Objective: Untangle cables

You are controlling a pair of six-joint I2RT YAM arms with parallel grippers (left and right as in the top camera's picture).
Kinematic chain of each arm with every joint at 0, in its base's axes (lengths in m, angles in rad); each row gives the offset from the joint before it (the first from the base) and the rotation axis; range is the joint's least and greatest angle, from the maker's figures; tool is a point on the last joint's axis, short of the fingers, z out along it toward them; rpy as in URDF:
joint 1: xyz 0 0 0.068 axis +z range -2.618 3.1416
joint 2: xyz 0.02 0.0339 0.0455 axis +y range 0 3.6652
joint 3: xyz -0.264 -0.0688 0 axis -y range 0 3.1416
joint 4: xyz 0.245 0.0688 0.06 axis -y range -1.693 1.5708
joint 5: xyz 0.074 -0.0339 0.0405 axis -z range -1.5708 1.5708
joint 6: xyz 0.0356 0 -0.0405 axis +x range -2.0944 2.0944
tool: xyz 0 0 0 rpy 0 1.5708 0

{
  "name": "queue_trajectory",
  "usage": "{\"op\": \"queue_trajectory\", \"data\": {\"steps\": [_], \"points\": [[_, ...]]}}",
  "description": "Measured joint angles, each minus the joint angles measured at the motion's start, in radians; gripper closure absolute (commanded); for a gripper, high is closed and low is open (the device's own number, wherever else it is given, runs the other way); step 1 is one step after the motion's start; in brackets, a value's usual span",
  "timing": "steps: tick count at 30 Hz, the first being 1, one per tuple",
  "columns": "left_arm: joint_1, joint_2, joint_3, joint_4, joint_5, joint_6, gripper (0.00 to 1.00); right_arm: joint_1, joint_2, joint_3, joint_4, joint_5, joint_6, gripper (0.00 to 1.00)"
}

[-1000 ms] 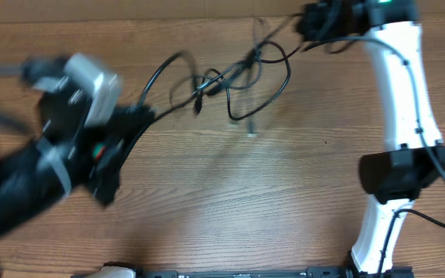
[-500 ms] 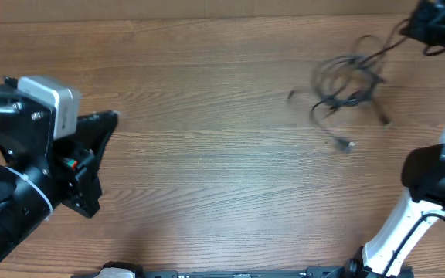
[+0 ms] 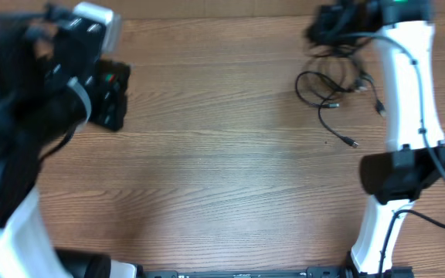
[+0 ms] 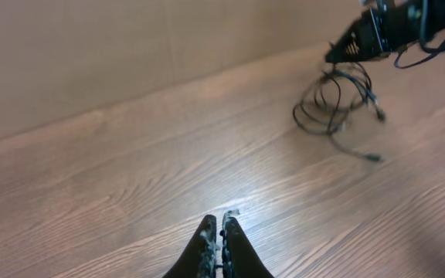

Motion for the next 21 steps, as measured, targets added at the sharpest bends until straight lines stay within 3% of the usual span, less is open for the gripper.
{"op": "queue_trajectory", "data": {"steps": [3,7,8,10,14,21], "points": [[0.000,0.090,-0.001,0.004,0.023,0.063,0.89,0.139,-0.073,0.032,-0.010,0.040,0.000,0.96],[0.000,0.173,-0.001,0.002,0.102,0.164,0.77,0.213,-0.236,0.104,-0.013,0.056,0.001,0.96],[0.000,0.187,-0.001,0.002,0.117,0.183,0.71,0.219,-0.267,0.114,-0.012,0.055,0.001,0.96],[0.000,0.238,-0.001,0.000,0.193,0.257,0.45,0.227,-0.443,0.164,-0.011,0.056,0.000,0.96],[0.000,0.286,-0.001,-0.001,0.335,0.370,0.18,0.221,-0.578,0.185,-0.021,0.098,-0.008,0.96],[0.000,0.314,-0.001,-0.001,0.522,0.488,0.11,0.221,-0.542,0.180,-0.048,0.143,-0.016,0.96]]}}
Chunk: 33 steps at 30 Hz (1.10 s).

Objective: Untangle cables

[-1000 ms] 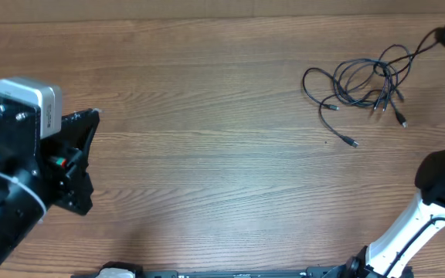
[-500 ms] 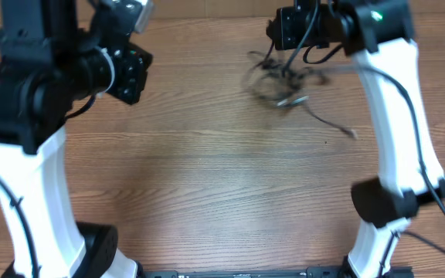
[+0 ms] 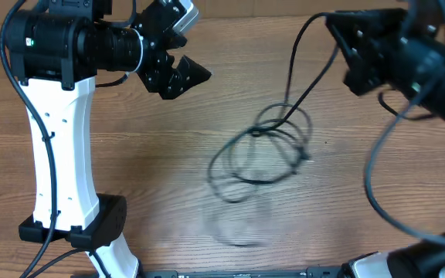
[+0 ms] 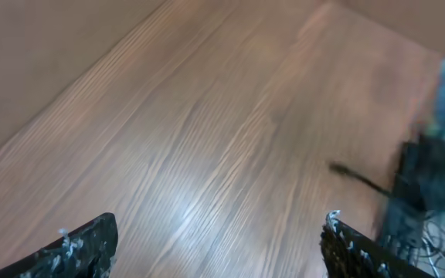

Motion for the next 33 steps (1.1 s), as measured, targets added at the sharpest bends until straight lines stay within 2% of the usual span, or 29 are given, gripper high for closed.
{"op": "queue_trajectory", "data": {"steps": [2,4,6,9,12,14,19,20,21,29,33], "points": [[-0.006,0.000,0.000,0.000,0.066,0.033,0.09,0.000,0.024,-0.010,-0.008,0.007,-0.001,0.96],[-0.020,0.000,0.000,0.000,0.112,0.056,0.00,-0.002,0.032,-0.014,-0.010,0.015,-0.002,0.96],[-0.053,0.002,0.000,0.000,0.136,0.052,0.00,-0.006,0.028,-0.014,-0.009,0.032,-0.003,0.96],[-0.146,0.027,0.000,0.000,0.052,-0.048,0.00,-0.006,0.026,-0.014,-0.009,0.068,-0.003,0.96],[-0.221,0.082,0.000,0.000,-0.071,-0.068,0.00,-0.006,0.026,-0.014,-0.008,0.079,-0.003,0.96],[-0.263,0.132,0.000,0.000,-0.141,-0.020,0.00,-0.006,0.026,-0.014,-0.008,0.083,-0.002,0.96],[-0.288,0.185,0.000,0.012,-0.205,0.098,0.01,-0.006,0.026,-0.014,-0.001,0.082,-0.006,0.96],[-0.288,0.185,0.000,0.012,-0.210,0.112,0.20,-0.006,0.026,-0.014,0.002,0.082,-0.006,0.96],[-0.288,0.185,0.000,0.014,-0.217,0.138,0.29,-0.006,0.026,-0.014,0.003,0.082,-0.006,0.96],[-0.288,0.185,-0.031,0.023,-0.224,0.207,0.15,-0.006,0.026,-0.014,0.006,0.082,-0.006,0.96],[-0.288,0.185,-0.167,0.080,-0.209,0.239,0.14,-0.006,0.020,-0.014,0.006,0.083,-0.007,0.96]]}}
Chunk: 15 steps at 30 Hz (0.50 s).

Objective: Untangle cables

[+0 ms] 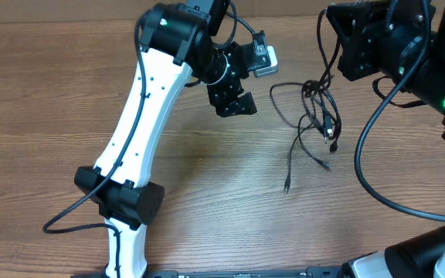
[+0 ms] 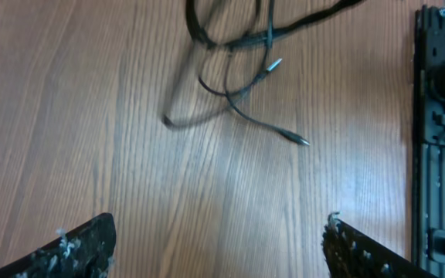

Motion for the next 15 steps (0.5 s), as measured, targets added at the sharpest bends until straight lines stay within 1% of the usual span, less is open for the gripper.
{"op": "queue_trajectory", "data": {"steps": [3,7,10,11,12,13,14,15], "points": [[0.000,0.007,-0.085,0.060,0.039,0.005,0.13,0.000,-0.006,0.000,0.007,-0.001,0.000,0.96],[0.000,0.008,-0.090,0.112,0.126,0.023,0.14,0.000,-0.014,0.000,0.006,-0.001,0.000,0.96],[-0.006,0.008,-0.091,0.162,0.161,0.031,0.14,0.000,-0.016,0.000,0.006,-0.001,0.000,0.96],[-0.009,0.008,-0.091,0.170,0.166,0.032,0.13,0.000,-0.016,0.000,0.006,-0.001,0.000,0.87],[-0.013,0.008,-0.091,0.182,0.166,0.033,0.12,0.000,-0.016,0.000,0.006,-0.001,-0.003,0.71],[-0.016,0.008,-0.091,0.191,0.157,0.028,0.11,0.000,-0.016,0.000,0.002,0.000,-0.009,0.59],[-0.018,0.008,-0.091,0.205,0.137,0.006,0.11,0.000,-0.016,0.000,-0.010,0.008,-0.018,0.39],[-0.018,0.008,-0.091,0.214,0.110,-0.029,0.10,0.000,-0.016,0.000,-0.027,0.030,-0.019,0.37]]}}
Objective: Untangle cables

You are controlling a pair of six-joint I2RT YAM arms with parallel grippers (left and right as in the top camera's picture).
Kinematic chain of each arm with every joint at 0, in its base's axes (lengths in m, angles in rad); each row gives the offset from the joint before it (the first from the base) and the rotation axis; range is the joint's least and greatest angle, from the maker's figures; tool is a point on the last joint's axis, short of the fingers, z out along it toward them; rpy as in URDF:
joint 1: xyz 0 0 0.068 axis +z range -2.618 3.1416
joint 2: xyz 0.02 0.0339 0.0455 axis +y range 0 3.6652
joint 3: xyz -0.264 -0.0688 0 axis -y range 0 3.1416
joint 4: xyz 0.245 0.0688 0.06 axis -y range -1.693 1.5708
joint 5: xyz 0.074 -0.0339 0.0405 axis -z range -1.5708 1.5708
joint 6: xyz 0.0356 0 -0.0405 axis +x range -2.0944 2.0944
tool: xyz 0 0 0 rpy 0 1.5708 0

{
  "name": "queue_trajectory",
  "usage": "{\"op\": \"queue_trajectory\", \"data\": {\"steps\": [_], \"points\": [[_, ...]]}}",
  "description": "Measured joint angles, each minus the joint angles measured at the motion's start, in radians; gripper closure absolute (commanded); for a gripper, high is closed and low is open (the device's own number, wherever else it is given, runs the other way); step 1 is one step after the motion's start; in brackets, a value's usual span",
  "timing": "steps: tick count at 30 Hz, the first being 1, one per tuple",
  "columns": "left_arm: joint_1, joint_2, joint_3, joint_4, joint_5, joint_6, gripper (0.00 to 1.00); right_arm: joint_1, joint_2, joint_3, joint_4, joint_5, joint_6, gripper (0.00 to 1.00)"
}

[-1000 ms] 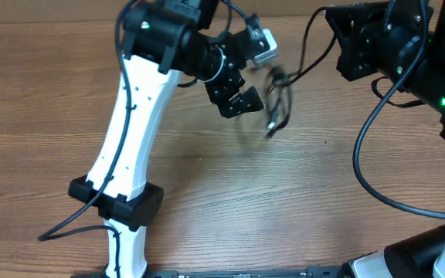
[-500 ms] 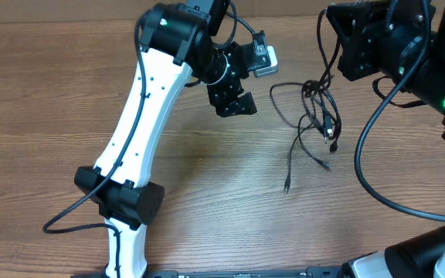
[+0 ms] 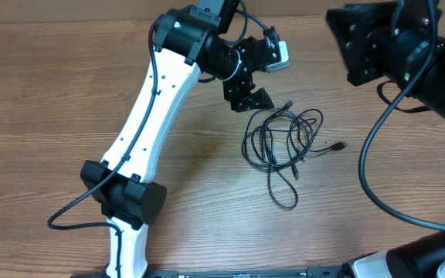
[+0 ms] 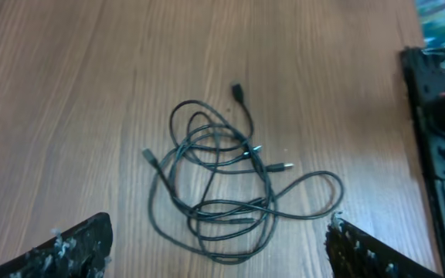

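Observation:
A tangle of thin black cables lies loose on the wooden table, right of centre, with small plugs sticking out at its edges. My left gripper hovers just behind and left of it, open wide and holding nothing. In the left wrist view the same cables sit between and ahead of the two spread fingers. My right arm hangs high at the top right as a dark mass, apart from the cables. Its fingers cannot be made out.
The right arm's own black wiring loops down the right side. A black frame runs along the table's edge at the right of the left wrist view. A strip of the arms' base lines the front edge.
The cables hung from my right gripper with their ends trailing on the table. Now they lie in a loose heap on the wood, free of it. My left gripper has moved slightly right, over them.
The tangle lay at the far right with my right gripper at it and my left gripper shut at the far left. Then the right arm held the cables up and the left gripper stood open. They later dangled nearer the left gripper, and now rest on the table.

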Motion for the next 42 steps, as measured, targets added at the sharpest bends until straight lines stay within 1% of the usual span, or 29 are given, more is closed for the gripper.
{"op": "queue_trajectory", "data": {"steps": [2,5,7,8,9,10,11,12,13,14,16,18,19,21,23,24,25,26,27,28,30,33,34,36,37,38,40,41,42], "points": [[0.011,0.000,0.007,0.003,-0.049,-0.083,0.07,0.000,0.003,-0.006,-0.011,0.065,0.013,0.36],[0.049,-0.005,0.060,0.002,-0.105,-0.211,0.03,-0.023,0.023,-0.047,-0.010,0.174,0.060,0.39],[0.109,-0.034,0.138,0.005,-0.162,-0.344,0.02,-0.050,0.064,-0.091,-0.006,0.216,0.110,0.41],[0.133,-0.056,0.175,0.007,-0.186,-0.408,0.02,-0.060,0.092,-0.119,-0.005,0.229,0.143,0.47],[0.160,-0.084,0.209,0.010,-0.213,-0.475,0.02,-0.068,0.134,-0.158,-0.002,0.241,0.180,0.51],[0.181,-0.115,0.237,0.010,-0.239,-0.536,0.02,-0.071,0.167,-0.211,0.013,0.244,0.206,0.52],[0.203,-0.172,0.272,0.017,-0.282,-0.630,0.02,-0.071,0.199,-0.269,0.048,0.239,0.227,0.51],[0.210,-0.219,0.287,0.044,-0.306,-0.689,0.01,-0.067,0.222,-0.307,0.105,0.226,0.224,0.43],[0.211,-0.246,0.291,0.079,-0.319,-0.716,0.00,-0.062,0.235,-0.318,0.135,0.219,0.219,0.33],[0.211,-0.286,0.299,0.150,-0.346,-0.761,0.00,-0.047,0.254,-0.323,0.224,0.206,0.204,0.25],[0.211,-0.364,0.315,0.297,-0.408,-0.834,0.00,-0.018,0.255,-0.300,0.331,0.190,0.169,0.24],[0.211,-0.409,0.324,0.380,-0.460,-0.863,0.00,0.004,0.243,-0.193,0.473,0.175,0.135,0.23],[0.211,-0.432,0.327,0.436,-0.502,-0.873,0.00,0.007,0.235,-0.165,0.486,0.173,0.123,0.23],[0.211,-0.460,0.332,0.413,-0.556,-0.878,0.00,-0.008,0.161,-0.100,0.463,0.188,0.085,0.23],[0.212,-0.484,0.304,0.375,-0.616,-0.878,0.00,-0.058,0.061,-0.106,0.459,0.201,0.078,0.22],[0.216,-0.495,0.266,0.377,-0.646,-0.879,0.00,-0.093,0.010,-0.138,0.478,0.199,0.078,0.21],[0.221,-0.503,0.221,0.382,-0.671,-0.879,0.00,-0.138,-0.055,-0.212,0.526,0.190,0.077,0.20],[0.233,-0.516,0.132,0.386,-0.704,-0.878,0.00,-0.192,-0.130,-0.315,0.555,0.180,0.078,0.19],[0.248,-0.533,0.031,0.426,-0.724,-0.878,0.00,-0.244,-0.222,-0.507,0.707,0.156,0.076,0.18],[0.263,-0.558,-0.079,0.465,-0.736,-0.878,0.00,-0.263,-0.264,-0.605,0.741,0.143,0.076,0.17],[0.309,-0.602,-0.293,0.518,-0.756,-0.878,0.00,-0.330,-0.398,-0.981,0.962,0.090,0.075,0.15],[0.380,-0.663,-0.566,0.563,-0.770,-0.878,0.00,-0.357,-0.496,-1.317,1.133,0.056,0.087,0.14],[0.397,-0.681,-0.639,0.576,-0.772,-0.878,0.00,-0.358,-0.523,-1.397,1.150,0.048,0.100,0.12],[0.427,-0.719,-0.770,0.606,-0.776,-0.874,0.00,-0.358,-0.592,-1.547,1.114,0.029,0.132,0.11],[0.435,-0.743,-0.838,0.632,-0.773,-0.863,0.00,-0.358,-0.610,-1.578,1.102,0.024,0.150,0.11],[0.435,-0.757,-0.874,0.641,-0.764,-0.859,0.00,-0.357,-0.623,-1.607,1.104,0.020,0.174,0.12],[0.427,-0.776,-0.931,0.655,-0.728,-0.853,0.02,-0.350,-0.629,-1.658,1.102,0.016,0.231,0.16],[0.417,-0.778,-0.948,0.665,-0.695,-0.851,0.03,-0.345,-0.608,-1.688,1.076,0.017,0.313,0.20],[0.406,-0.777,-0.954,0.674,-0.667,-0.851,0.03,-0.344,-0.595,-1.697,1.063,0.018,0.351,0.20]]}}
